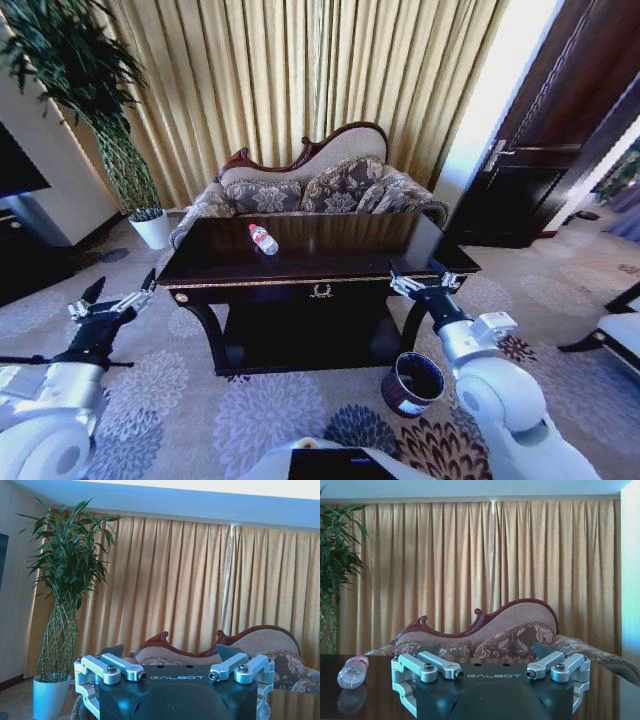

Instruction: Move to the front of the table and place the trash on the table into the trash bin.

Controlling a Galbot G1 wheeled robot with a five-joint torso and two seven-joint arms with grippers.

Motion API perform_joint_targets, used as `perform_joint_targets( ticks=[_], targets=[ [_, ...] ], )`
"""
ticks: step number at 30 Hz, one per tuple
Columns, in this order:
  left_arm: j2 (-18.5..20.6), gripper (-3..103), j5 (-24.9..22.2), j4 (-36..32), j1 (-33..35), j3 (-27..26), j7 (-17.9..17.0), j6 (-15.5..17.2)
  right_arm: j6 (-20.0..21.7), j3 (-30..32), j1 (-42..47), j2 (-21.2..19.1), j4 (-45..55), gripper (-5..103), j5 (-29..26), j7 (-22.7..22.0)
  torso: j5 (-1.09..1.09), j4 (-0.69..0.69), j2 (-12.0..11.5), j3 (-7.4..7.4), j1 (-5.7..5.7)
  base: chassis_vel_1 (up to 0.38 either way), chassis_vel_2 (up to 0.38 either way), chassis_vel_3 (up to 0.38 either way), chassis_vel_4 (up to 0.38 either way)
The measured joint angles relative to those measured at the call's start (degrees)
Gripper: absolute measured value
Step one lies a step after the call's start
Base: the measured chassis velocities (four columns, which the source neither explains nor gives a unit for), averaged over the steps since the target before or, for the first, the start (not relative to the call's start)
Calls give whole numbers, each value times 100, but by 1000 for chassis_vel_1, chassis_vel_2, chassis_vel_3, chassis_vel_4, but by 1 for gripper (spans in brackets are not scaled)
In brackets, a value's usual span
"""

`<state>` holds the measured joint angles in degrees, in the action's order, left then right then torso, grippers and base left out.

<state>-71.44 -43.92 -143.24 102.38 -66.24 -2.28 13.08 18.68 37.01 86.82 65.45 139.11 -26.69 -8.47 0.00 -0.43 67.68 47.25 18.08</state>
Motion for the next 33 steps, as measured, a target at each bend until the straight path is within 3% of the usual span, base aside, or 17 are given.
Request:
perform_joint_targets(
  ticks=[8, 28, 33],
  targets=[
    [-12, 100, 0, 0, 0, 17, -1, 6, -6, -61, 56, 7, 5, 100, -16, 42, 0, 0, 1, -1, -1, -65, 79, 69, -65],
    [-30, 100, 5, 0, -6, 76, 4, 10, -103, -126, 82, 8, -66, 100, -90, 45, -1, 0, -3, 2, 5, -197, 189, 181, -183],
    [37, 100, 25, 0, -97, 192, -156, 10, -106, -139, 83, 5, -122, 100, -100, 43, 0, 1, 1, -1, -3, 2, -3, 2, -11]
  ],
)
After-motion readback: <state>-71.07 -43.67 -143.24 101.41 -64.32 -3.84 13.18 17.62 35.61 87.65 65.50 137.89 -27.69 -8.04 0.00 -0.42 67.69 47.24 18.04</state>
